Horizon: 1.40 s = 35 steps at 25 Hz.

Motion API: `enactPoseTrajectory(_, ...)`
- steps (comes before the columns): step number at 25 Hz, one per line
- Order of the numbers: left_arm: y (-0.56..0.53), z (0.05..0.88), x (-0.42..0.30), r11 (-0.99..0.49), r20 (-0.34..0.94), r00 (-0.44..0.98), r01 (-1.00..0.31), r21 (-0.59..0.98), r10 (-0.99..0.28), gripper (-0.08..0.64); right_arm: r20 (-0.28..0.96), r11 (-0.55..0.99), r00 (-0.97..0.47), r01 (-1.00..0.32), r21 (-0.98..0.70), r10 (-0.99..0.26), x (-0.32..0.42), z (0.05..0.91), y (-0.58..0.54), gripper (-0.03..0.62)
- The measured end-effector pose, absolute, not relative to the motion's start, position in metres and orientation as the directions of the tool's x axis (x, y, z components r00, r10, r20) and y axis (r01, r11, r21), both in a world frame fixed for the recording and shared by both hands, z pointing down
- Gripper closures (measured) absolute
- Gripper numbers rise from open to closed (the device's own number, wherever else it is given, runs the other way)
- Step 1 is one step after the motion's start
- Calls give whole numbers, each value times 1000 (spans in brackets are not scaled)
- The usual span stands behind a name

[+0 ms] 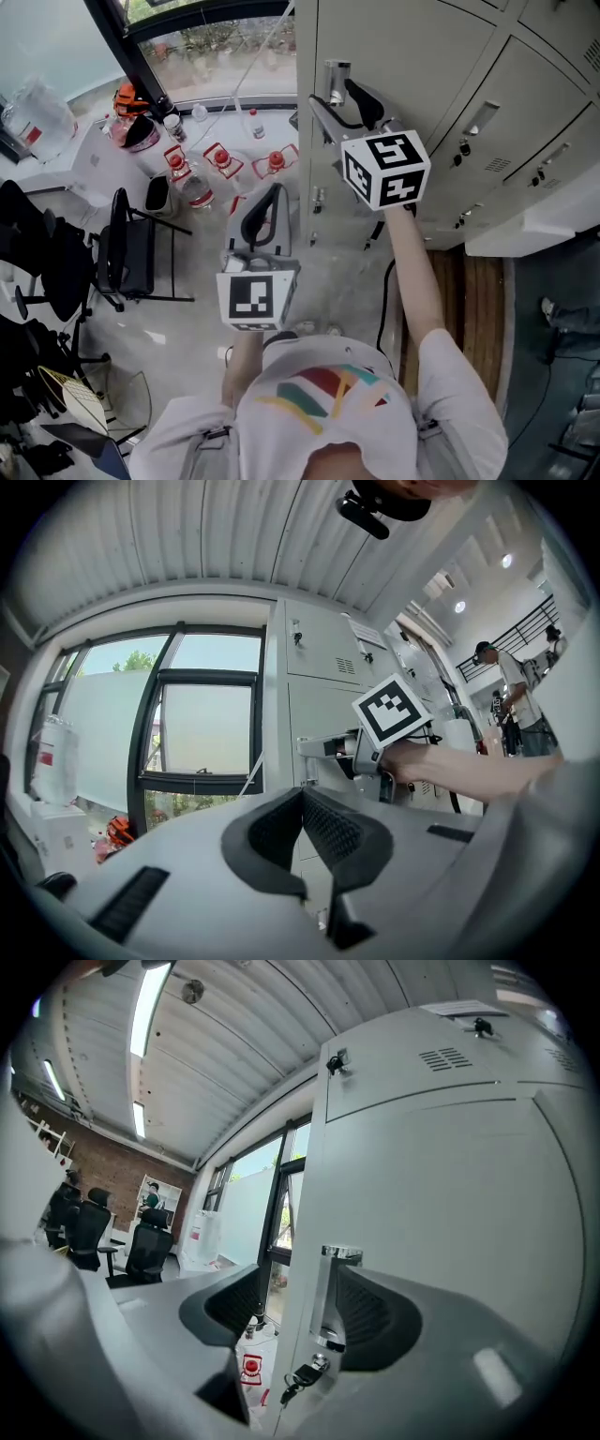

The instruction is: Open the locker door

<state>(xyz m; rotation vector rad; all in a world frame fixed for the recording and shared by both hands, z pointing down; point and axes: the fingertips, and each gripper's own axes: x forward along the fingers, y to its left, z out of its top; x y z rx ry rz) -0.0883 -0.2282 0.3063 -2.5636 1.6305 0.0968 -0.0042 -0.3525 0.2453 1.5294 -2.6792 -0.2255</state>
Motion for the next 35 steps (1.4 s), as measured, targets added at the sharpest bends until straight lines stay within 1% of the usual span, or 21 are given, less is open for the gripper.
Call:
enactPoseTrajectory(4, -226, 312, -100, -401, -90, 404, -915, -51, -910, 545, 1, 485, -490, -863, 143, -872, -12, 253, -370, 350)
enactPoseTrajectory(8, -226, 322, -109, -393, -46, 394, -919, -38, -918, 545, 14, 465, -466, -878, 114, -885, -12, 261, -382, 350)
enactPoseTrajectory(11, -224, 326, -114, -381, -37, 382, -924, -37, -923, 545, 18, 460, -461, -882, 101, -887, -13, 265, -388, 351)
enactPoseTrajectory(15, -223, 329, -124, -369, -29, 370, -929, -40, -928, 545, 8, 439, -441, -894, 89, -898, -13, 266, -393, 411)
enactPoseTrajectory(26, -226, 334, -138, -350, -19, 350, -937, -17, -937, 545, 7, 386, -387, -920, 64, -922, -5, 276, -403, 511)
enactPoseTrajectory(35, -224, 322, -137, -357, -44, 358, -934, -30, -933, 545, 19, 390, -390, -918, 73, -921, -6, 275, -400, 512)
